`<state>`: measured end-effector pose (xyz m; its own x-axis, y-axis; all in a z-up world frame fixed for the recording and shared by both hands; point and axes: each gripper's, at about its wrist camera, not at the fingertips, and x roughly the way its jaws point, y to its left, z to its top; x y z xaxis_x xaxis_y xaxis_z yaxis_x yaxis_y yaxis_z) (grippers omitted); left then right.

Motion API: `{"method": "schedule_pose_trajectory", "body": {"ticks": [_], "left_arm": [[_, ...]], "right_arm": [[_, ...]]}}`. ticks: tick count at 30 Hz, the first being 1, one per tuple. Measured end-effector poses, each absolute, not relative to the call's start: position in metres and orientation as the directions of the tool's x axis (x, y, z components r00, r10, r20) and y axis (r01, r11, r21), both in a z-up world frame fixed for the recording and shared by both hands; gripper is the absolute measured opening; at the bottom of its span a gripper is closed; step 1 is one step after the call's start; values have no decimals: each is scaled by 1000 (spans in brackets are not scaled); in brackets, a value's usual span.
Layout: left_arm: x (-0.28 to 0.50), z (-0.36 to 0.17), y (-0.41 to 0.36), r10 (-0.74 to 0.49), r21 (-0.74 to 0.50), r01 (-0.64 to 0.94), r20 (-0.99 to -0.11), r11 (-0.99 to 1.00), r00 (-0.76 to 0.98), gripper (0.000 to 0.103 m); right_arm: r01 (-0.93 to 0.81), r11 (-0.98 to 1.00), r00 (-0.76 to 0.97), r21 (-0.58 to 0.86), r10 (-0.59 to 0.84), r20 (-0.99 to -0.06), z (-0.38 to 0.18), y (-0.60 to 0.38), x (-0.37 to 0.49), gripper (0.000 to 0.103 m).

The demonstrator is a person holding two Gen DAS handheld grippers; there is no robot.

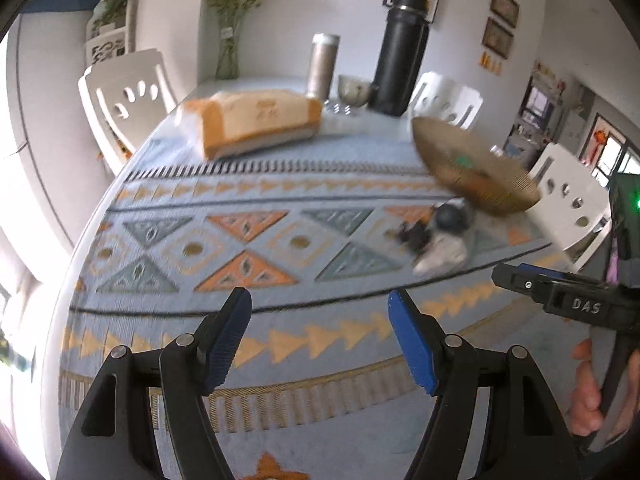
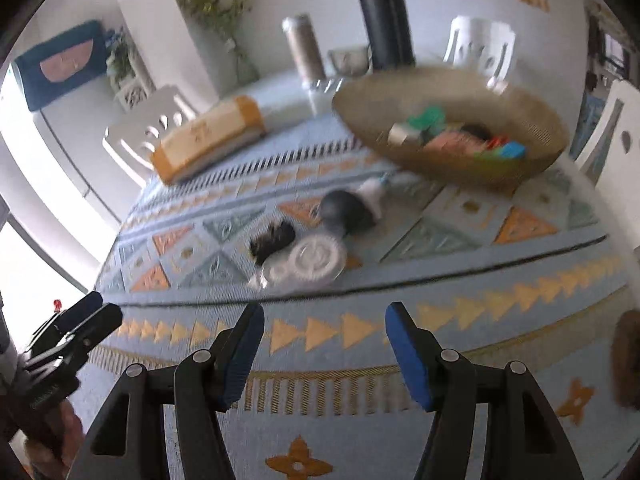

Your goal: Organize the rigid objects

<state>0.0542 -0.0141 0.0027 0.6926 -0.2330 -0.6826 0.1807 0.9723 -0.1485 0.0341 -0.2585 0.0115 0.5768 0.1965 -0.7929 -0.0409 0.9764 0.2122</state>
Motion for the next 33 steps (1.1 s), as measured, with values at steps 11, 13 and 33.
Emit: {"method": "schedule_pose_trajectory", "body": {"ticks": [11, 13, 33], "left_arm": [[57, -15, -9, -218, -144, 164, -697, 976, 683, 69], [58, -16, -8, -215, -149, 156, -703, 977, 678, 69], [53, -16, -18, -191, -93, 178, -707, 980, 681, 69]], "right_arm": [[28, 964, 524, 266, 213, -824, -18, -238, 63, 68], [78, 950, 526, 302, 218, -822, -19, -241, 71, 74], [49, 978, 547, 201, 142, -825, -14, -279, 60, 44]]}}
